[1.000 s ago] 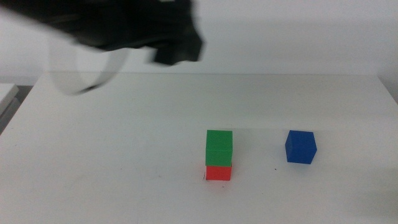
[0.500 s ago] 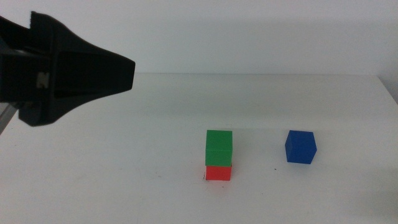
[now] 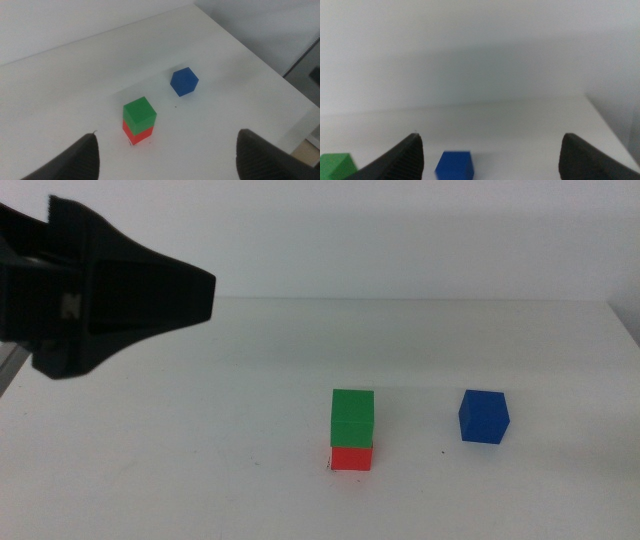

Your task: Stack red cubes first, then green, then blue cubes in a specific spot.

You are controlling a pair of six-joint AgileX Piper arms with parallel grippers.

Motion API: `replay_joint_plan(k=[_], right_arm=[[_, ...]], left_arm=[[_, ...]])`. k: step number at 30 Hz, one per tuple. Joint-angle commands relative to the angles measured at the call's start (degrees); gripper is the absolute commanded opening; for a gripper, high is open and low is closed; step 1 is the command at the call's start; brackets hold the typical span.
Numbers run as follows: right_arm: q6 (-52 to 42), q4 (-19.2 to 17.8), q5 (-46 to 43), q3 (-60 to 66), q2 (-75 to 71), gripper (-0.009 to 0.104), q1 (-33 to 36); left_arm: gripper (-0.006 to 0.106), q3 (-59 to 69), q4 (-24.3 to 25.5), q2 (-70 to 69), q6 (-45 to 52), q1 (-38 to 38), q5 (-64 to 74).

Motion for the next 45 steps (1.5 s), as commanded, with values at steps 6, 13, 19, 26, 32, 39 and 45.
replay_joint_plan(k=[6, 13, 19, 26, 32, 39, 45], right_arm=[[-3.6, 5.9, 37.8, -29.9, 32.2, 0.093, -0.4], [-0.1, 13.2, 33.2, -39.8, 52.0, 0.093, -0.4], [-0.4, 24.0, 25.9, -40.0, 62.9, 0.093, -0.4], [-3.3, 23.6, 23.2, -41.2, 73.2, 0.093, -0.4], [8.6, 7.6, 27.6, -52.1, 83.6, 0.090, 5.7], [23.2, -8.6, 34.6, -63.5, 95.9, 0.090, 14.1], [26.5, -9.2, 33.2, -65.7, 103.0, 0.086, 15.4]], left_arm=[[0.094, 0.2, 0.1, -0.6, 0.0, 0.0, -0.7], [0.094, 0.2, 0.1, -0.9, 0.0, 0.0, -1.0], [0.094, 0.2, 0.2, -0.9, 0.0, 0.0, -1.2], [0.094, 0.2, 0.2, -0.9, 0.0, 0.0, -1.2], [0.094, 0.2, 0.5, -0.9, 0.0, 0.0, -1.2], [0.094, 0.2, 0.5, -0.9, 0.0, 0.0, -1.2], [0.094, 0.2, 0.5, -0.9, 0.0, 0.0, -1.2]])
